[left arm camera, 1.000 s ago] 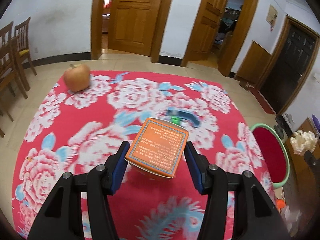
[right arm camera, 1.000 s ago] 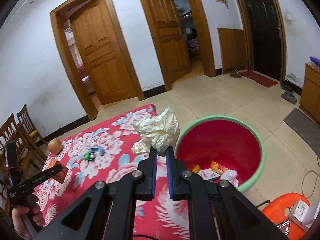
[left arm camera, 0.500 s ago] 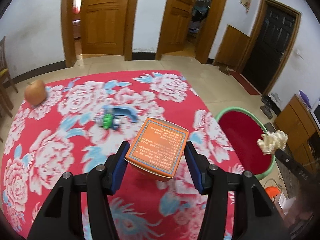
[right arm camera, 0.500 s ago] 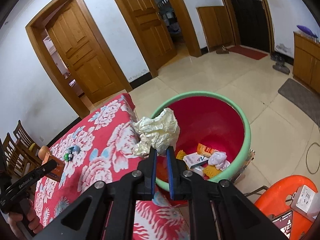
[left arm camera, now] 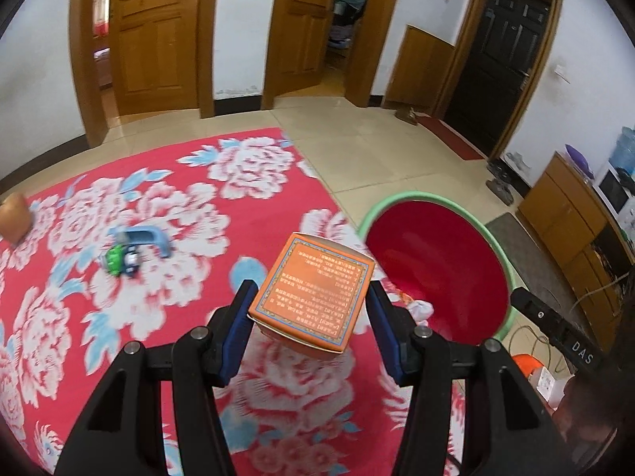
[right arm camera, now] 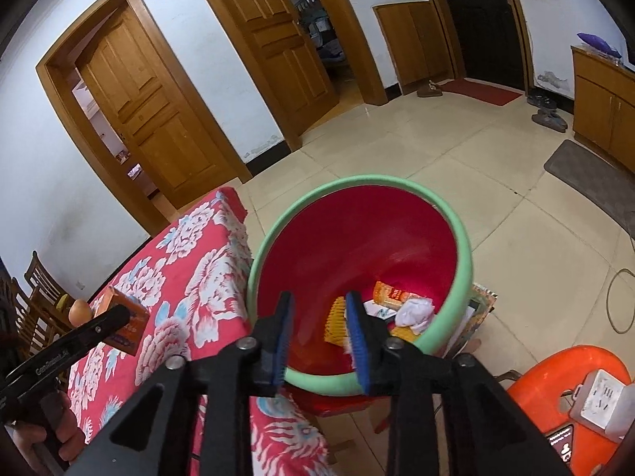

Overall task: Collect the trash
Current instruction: 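Drop the white bag into the red bucket with the right gripper while the left drops the box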

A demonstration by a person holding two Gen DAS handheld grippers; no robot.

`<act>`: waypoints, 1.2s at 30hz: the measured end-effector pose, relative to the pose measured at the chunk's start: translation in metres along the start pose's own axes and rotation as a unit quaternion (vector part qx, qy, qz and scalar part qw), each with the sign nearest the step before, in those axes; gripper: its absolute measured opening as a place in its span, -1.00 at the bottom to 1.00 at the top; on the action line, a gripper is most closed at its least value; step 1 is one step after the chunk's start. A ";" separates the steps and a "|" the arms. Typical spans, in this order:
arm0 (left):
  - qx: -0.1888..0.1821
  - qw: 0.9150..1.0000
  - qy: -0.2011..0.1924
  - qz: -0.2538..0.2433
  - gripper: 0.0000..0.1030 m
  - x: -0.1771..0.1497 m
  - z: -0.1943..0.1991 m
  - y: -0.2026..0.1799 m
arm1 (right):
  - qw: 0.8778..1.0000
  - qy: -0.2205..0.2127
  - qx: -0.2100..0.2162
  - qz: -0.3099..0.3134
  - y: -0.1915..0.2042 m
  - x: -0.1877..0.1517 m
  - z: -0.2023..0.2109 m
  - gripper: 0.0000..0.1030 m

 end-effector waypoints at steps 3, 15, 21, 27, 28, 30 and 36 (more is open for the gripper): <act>-0.015 1.000 0.009 -0.009 0.09 0.000 -0.008 -0.016 | 1.000 -0.005 -0.001 -0.002 -0.006 0.002 0.006 -0.18; -0.053 0.997 0.029 -0.052 0.09 -0.003 -0.035 -0.072 | 1.000 -0.020 -0.016 -0.003 -0.023 0.007 0.023 0.01; -0.068 0.995 0.035 -0.071 0.09 -0.004 -0.044 -0.093 | 0.999 -0.022 -0.026 -0.009 -0.031 0.009 0.025 0.07; -0.084 0.994 0.030 -0.067 0.28 -0.002 -0.044 -0.104 | 0.999 -0.022 -0.027 -0.013 -0.035 0.008 0.024 0.09; -0.085 0.994 0.027 -0.067 0.28 -0.001 -0.044 -0.104 | 0.999 -0.022 -0.027 -0.013 -0.035 0.008 0.024 0.10; -0.083 0.994 0.025 -0.066 0.28 0.000 -0.042 -0.104 | 0.999 -0.022 -0.026 -0.013 -0.035 0.008 0.024 0.10; -0.070 0.996 0.021 -0.057 0.28 0.003 -0.037 -0.091 | 0.999 -0.024 -0.022 -0.009 -0.031 0.007 0.024 0.13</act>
Point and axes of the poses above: each gripper's, at about its wrist camera, not at the fingertips, and z roughly against the way its jaws point, y to its left, x to its top, the point moved 9 cm from there along -z, roughly the way its jaws point, and after that the axes turned 2 degrees about z, right-handed, at the moved point
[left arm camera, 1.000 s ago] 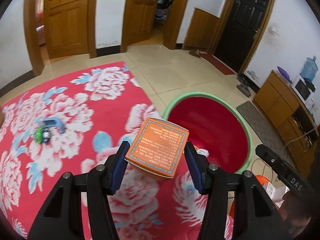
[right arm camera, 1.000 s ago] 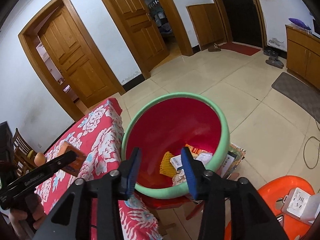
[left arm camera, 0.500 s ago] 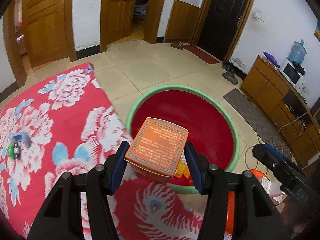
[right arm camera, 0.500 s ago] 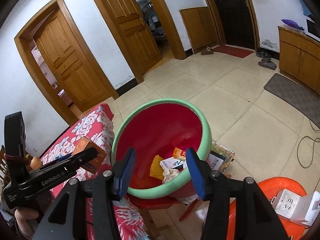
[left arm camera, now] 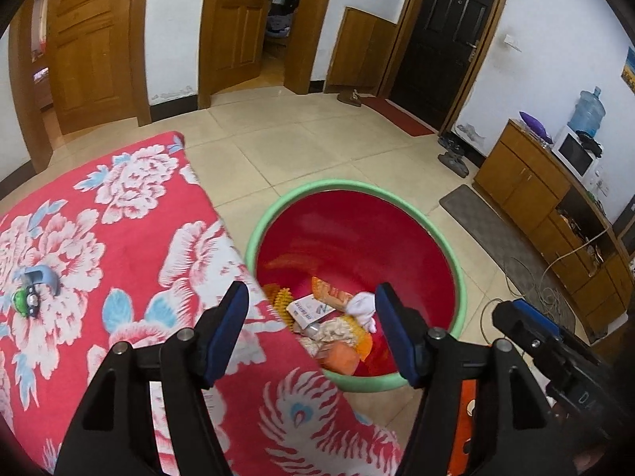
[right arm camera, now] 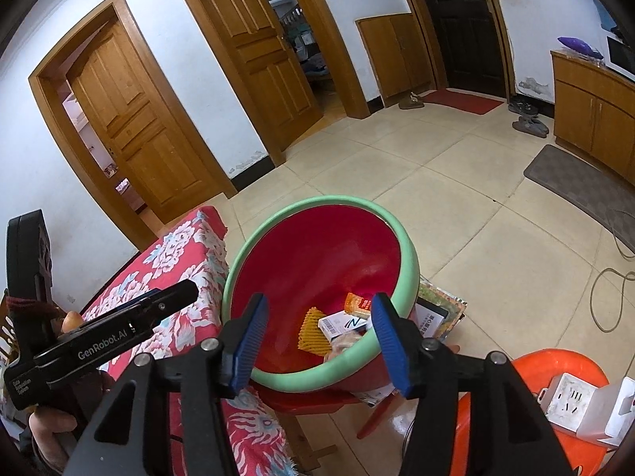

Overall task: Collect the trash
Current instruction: 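Drop the white bag into the red bucket with the right gripper while the left drops the box, then move both grippers back from the bucket over the table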

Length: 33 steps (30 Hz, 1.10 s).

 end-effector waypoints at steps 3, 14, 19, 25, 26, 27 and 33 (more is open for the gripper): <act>0.015 1.000 -0.007 0.011 0.28 0.001 0.007 0.015 | 1.000 -0.001 0.004 0.002 0.003 -0.001 0.000 0.16; 0.084 0.995 -0.018 0.047 0.28 0.001 0.028 0.093 | 1.000 0.009 0.022 0.019 0.030 -0.007 -0.004 0.20; 0.119 0.991 -0.018 0.064 0.28 -0.004 0.033 0.133 | 0.999 0.010 0.023 0.024 0.036 -0.009 -0.004 0.23; 0.154 0.983 -0.021 0.094 0.28 -0.008 0.045 0.181 | 0.999 0.012 0.024 0.028 0.043 -0.009 -0.006 0.24; 0.158 0.982 -0.021 0.099 0.28 -0.008 0.046 0.187 | 0.999 0.013 0.024 0.029 0.044 -0.009 -0.007 0.24; 0.164 0.981 -0.021 0.104 0.28 -0.009 0.047 0.196 | 0.999 0.014 0.025 0.029 0.044 -0.010 -0.007 0.25; 0.193 0.973 -0.007 0.125 0.28 -0.016 0.045 0.234 | 0.999 0.020 0.024 0.032 0.049 -0.012 -0.010 0.25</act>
Point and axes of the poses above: each gripper's, at about its wrist camera, not at the fingertips, and z roughly against the way its jaws point, y to its left, x to its top, the point moved 9 cm from there along -z, roughly the way its jaws point, and after that the axes turned 2 degrees about z, right-handed, at the moved point
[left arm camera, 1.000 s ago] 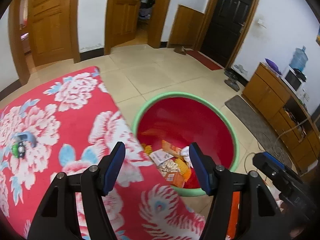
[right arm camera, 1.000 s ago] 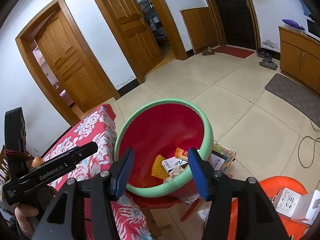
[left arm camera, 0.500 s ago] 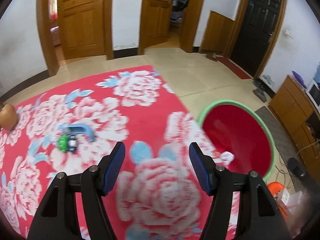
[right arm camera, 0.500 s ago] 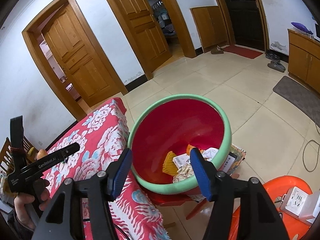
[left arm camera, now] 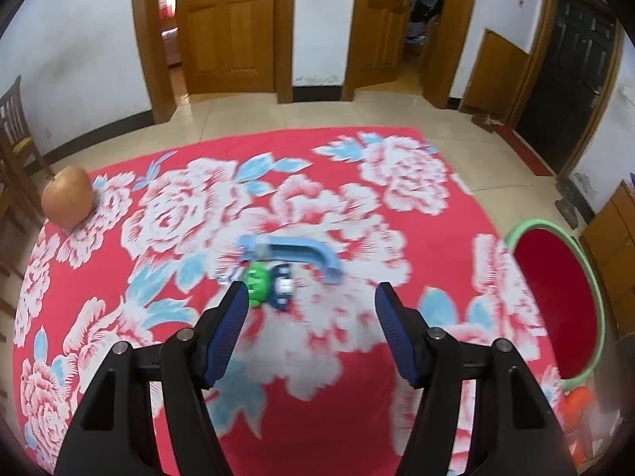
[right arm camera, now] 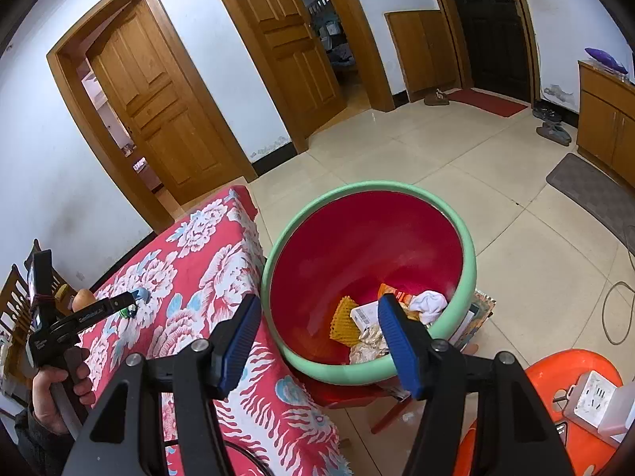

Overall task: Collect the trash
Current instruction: 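Move both grippers back from the bucket over the table, then grasp the green toy figure with the left gripper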

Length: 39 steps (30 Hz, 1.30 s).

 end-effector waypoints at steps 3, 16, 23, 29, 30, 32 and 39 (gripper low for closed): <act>0.017 1.000 0.003 0.002 0.28 0.000 -0.008 0.013 | 1.000 0.001 0.000 0.000 0.001 0.001 -0.001 0.25; 0.027 0.999 0.019 0.001 0.28 -0.001 -0.035 0.031 | 1.000 0.010 0.002 0.007 0.011 -0.001 -0.008 0.25; 0.020 1.000 0.011 -0.016 -0.02 -0.001 -0.032 0.027 | 1.000 0.013 0.002 0.013 0.019 -0.002 -0.009 0.25; 0.007 1.000 0.013 -0.002 -0.02 -0.005 -0.023 0.034 | 1.000 0.014 0.009 0.024 0.034 -0.001 -0.009 0.25; 0.007 1.000 0.011 0.001 -0.02 -0.005 -0.019 0.037 | 0.999 0.015 0.011 0.027 0.039 -0.001 -0.009 0.25; 0.011 1.000 0.006 0.008 -0.02 -0.004 -0.012 0.043 | 0.999 0.016 0.015 0.033 0.047 -0.001 -0.010 0.25; 0.025 0.999 -0.019 0.037 -0.02 0.000 0.012 0.074 | 0.998 0.025 0.041 0.050 0.086 0.000 -0.017 0.25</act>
Point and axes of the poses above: each gripper's, at about its wrist camera, not at the fingertips, and z roughly against the way its jaws point, y to its left, x to its top, the point moved 9 cm from there along -z, roughly the way its jaws point, and after that the axes turned 2 degrees about z, right-handed, at the moved point
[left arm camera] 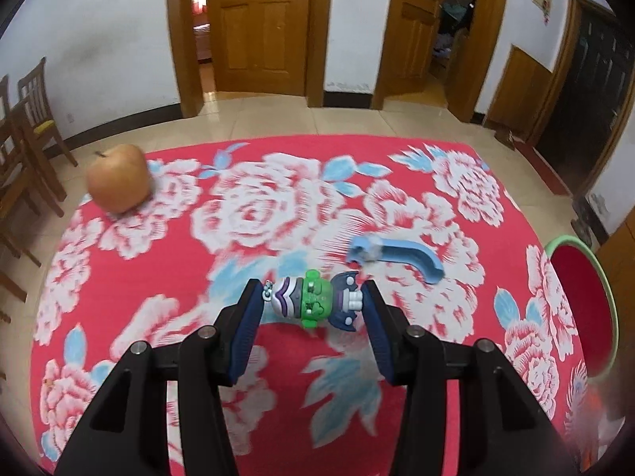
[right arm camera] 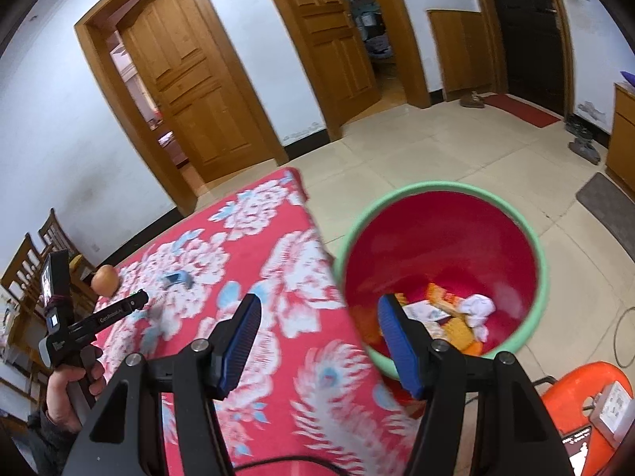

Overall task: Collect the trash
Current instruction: 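Grasp the green toy figure with the left gripper, then grasp the blue plastic clip with the right gripper while the left holds the toy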

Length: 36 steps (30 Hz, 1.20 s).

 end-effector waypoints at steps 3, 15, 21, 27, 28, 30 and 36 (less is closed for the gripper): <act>0.002 1.000 -0.008 0.013 -0.02 0.003 0.005 0.012 | 1.000 0.007 0.012 0.016 0.023 0.004 -0.008 0.25; 0.024 0.998 -0.012 0.059 -0.02 -0.005 -0.005 0.053 | 0.994 0.072 0.051 0.061 0.108 -0.002 -0.070 0.25; 0.033 0.997 -0.017 0.066 -0.02 -0.005 -0.005 0.062 | 0.990 0.099 0.064 0.078 0.141 -0.008 -0.106 0.13; 0.032 0.997 -0.014 0.074 -0.02 -0.008 -0.007 0.068 | 0.987 0.108 0.065 0.102 0.166 -0.011 -0.134 -0.04; 0.031 0.997 -0.013 0.075 -0.02 -0.009 -0.007 0.068 | 0.986 0.110 0.065 0.104 0.169 -0.011 -0.139 -0.06; 0.030 0.997 -0.011 0.077 -0.02 -0.010 -0.008 0.069 | 0.986 0.113 0.064 0.108 0.174 -0.012 -0.149 -0.12; 0.027 0.997 -0.010 0.076 -0.02 -0.011 -0.009 0.068 | 0.984 0.114 0.067 0.120 0.187 -0.014 -0.165 -0.23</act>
Point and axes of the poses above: each gripper's, at about its wrist camera, not at the fingertips, and z roughly against the way its jaws point, y to its left, x to its top, the point moved 9 cm from there along -z, roughly the way its jaws point, and after that the axes turned 2 degrees about z, right-handed, at the moved point
